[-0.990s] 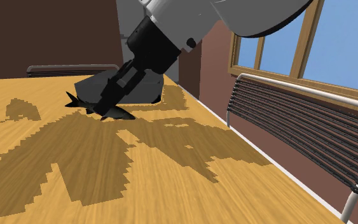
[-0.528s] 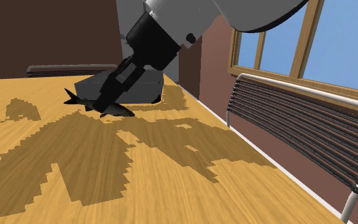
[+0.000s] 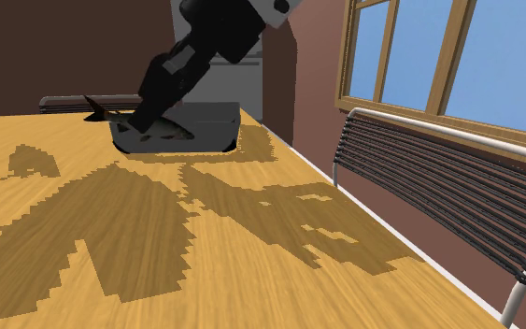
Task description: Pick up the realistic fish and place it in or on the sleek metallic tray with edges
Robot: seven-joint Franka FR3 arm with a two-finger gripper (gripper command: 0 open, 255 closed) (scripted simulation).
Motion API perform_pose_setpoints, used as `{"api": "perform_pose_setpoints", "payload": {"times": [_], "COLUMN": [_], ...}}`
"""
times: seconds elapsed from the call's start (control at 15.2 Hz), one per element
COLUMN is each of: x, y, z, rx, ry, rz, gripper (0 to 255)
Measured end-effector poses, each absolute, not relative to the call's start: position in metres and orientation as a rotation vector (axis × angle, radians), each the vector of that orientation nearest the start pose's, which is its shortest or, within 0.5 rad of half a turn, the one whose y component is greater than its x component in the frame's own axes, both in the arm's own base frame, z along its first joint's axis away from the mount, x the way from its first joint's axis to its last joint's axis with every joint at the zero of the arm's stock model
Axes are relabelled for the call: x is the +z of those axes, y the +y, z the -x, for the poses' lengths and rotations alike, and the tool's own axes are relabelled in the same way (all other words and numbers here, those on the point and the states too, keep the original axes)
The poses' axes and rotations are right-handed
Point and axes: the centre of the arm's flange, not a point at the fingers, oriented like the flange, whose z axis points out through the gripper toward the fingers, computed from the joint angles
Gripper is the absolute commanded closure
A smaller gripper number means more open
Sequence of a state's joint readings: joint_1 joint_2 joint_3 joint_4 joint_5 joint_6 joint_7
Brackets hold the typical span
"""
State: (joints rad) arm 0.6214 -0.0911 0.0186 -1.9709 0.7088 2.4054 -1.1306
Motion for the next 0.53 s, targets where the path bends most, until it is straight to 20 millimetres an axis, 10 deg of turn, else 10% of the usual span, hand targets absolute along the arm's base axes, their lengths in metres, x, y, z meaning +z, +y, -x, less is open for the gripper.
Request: {"api": "perform_pose_setpoints", "payload": {"times": [0.53], "x": [0.613], "y": [0.346], "z": [-0.458], "rx": [-0.848], "ry": [-1.608], "rz": [1.985], "gripper": [255]}}
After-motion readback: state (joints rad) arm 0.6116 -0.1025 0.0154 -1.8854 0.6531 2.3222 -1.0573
